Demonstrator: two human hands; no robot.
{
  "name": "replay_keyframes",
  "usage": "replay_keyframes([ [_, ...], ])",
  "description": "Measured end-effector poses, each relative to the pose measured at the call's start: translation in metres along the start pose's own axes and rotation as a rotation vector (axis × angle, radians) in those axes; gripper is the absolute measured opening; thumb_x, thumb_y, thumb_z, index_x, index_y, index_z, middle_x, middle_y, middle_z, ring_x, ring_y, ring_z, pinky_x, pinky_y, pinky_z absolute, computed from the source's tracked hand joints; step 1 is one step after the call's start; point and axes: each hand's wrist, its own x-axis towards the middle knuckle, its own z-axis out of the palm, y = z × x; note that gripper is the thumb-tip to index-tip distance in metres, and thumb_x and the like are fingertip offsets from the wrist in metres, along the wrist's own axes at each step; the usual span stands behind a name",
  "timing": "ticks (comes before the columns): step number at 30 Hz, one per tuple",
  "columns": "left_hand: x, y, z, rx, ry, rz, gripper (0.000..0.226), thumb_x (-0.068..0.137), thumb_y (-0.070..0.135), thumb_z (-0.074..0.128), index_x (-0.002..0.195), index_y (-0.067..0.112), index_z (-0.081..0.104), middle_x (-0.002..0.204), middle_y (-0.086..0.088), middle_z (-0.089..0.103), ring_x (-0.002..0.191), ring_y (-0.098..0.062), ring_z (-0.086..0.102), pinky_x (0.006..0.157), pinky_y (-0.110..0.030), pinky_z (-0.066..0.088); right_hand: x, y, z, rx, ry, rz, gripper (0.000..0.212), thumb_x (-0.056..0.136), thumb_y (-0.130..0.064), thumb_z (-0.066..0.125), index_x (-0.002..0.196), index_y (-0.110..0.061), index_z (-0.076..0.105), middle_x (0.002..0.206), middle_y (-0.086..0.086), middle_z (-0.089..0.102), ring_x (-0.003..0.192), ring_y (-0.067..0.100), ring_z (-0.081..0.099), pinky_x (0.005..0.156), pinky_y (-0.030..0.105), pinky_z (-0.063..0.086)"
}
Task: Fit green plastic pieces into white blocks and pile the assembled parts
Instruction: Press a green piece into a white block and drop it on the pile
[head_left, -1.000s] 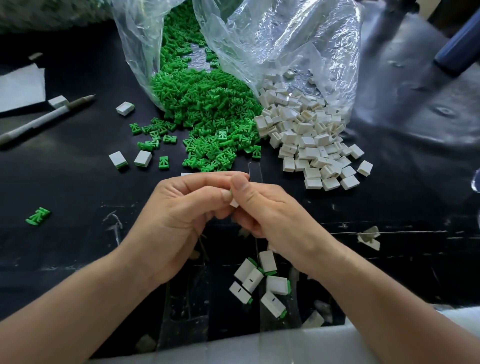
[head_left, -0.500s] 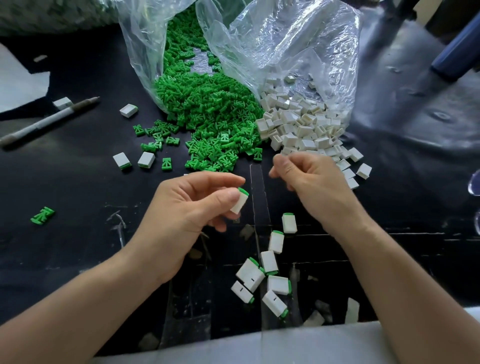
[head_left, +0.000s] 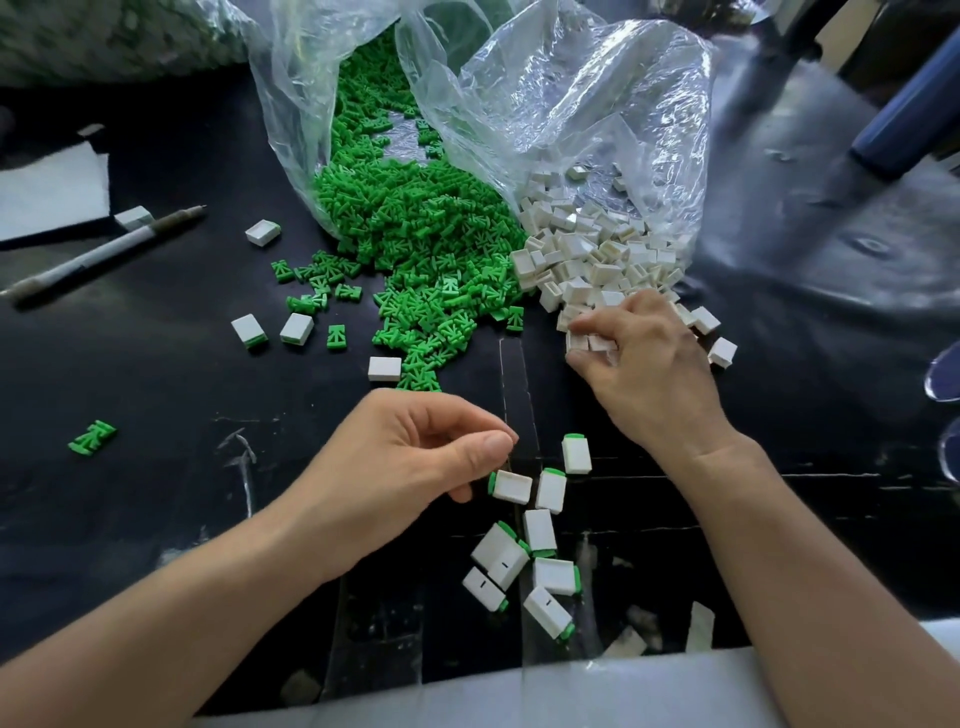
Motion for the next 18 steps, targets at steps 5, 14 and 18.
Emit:
replay_keyframes([
  [5, 0.0009, -0.0016, 0.0007, 0.01, 0.005, -0.016, 0.024, 0.061, 0.034, 0.065, 0.076, 0.018, 0.075, 0.073, -0.01, 0.071, 0.049, -0.003, 0.054, 0.042, -0.011, 0.037, 0.0003, -0.0001, 0.0003, -0.047, -0.011, -0.021, 0.023, 0.084, -0.024, 0.066, 0.106, -0.019, 0.063, 0.099, -0.006, 0.035, 0.107, 0.02, 0.046, 0.081, 0.024, 0.031],
  [14, 0.0036, -0.005, -0.0017, -0.024, 0.017, -0.025, 0.012, 0.078, 0.014, 0.065, 0.078, 0.022, 0.074, 0.07, -0.001, 0.071, 0.051, -0.002, 0.056, 0.042, -0.013, 0.038, -0.0042, -0.0028, -0.0016, -0.053, -0.052, -0.099, 0.009, 0.085, -0.021, 0.062, 0.093, -0.017, 0.06, 0.095, -0.006, 0.045, 0.1, 0.019, 0.049, 0.083, 0.031, 0.038],
  [18, 0.0039, -0.0053, -0.0032, -0.037, 0.018, -0.013, 0.018, 0.065, 0.029, 0.064, 0.079, 0.025, 0.074, 0.07, 0.0, 0.072, 0.053, -0.003, 0.057, 0.043, -0.013, 0.039, -0.0038, -0.0036, -0.0008, -0.041, -0.061, -0.099, 0.023, 0.086, -0.02, 0.062, 0.109, -0.019, 0.059, 0.108, 0.001, 0.052, 0.103, 0.021, 0.051, 0.089, 0.033, 0.039],
])
